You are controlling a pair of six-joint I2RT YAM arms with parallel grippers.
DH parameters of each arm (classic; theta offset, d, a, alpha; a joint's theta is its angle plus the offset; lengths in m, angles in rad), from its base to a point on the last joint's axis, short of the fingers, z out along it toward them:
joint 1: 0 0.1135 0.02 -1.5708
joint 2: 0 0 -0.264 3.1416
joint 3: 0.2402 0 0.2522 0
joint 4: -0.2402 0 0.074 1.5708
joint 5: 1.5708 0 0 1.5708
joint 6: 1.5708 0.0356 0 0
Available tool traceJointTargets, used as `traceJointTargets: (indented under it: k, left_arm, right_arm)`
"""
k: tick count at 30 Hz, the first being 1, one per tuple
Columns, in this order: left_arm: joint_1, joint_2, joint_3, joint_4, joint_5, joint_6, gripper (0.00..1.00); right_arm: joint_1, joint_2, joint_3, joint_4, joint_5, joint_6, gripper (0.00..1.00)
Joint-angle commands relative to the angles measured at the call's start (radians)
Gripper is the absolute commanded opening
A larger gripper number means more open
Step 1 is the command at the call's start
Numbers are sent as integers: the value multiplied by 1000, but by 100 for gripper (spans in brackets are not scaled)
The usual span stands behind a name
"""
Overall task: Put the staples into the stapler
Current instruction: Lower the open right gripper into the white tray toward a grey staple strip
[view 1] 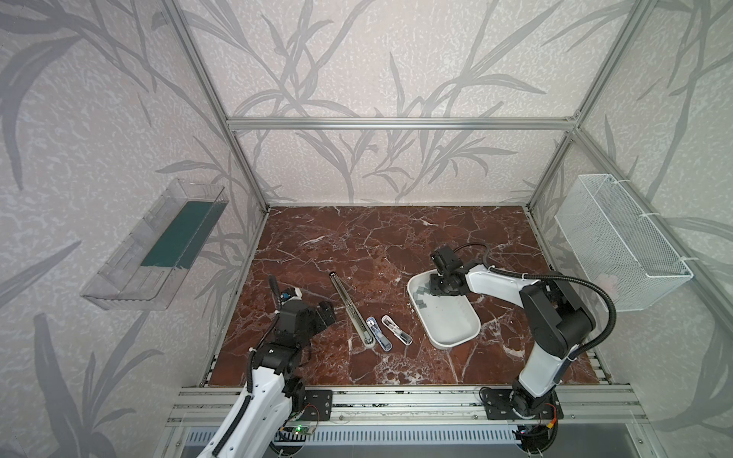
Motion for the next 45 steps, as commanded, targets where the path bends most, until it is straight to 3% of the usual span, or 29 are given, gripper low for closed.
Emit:
traceJointTargets:
  k: [1, 9, 26, 34, 45]
  left_arm:
    - [-2, 16, 31, 17, -3, 7, 99]
    - [-2, 8, 31, 16, 3, 8, 99]
    - [-2, -13, 26, 16, 13, 9, 99]
    - [-3, -23, 24, 13, 19, 11, 99]
    - [-2, -37, 22, 10, 21, 11, 99]
  right_arm:
    - [7, -22, -36, -18, -57, -13, 39]
    - [17, -60, -88, 8, -87, 0, 42]
    - [47, -132, -64, -102, 46, 51, 42]
    - [59, -45, -21, -131, 57, 76, 35]
    - [65, -69, -44, -165, 113, 98, 26]
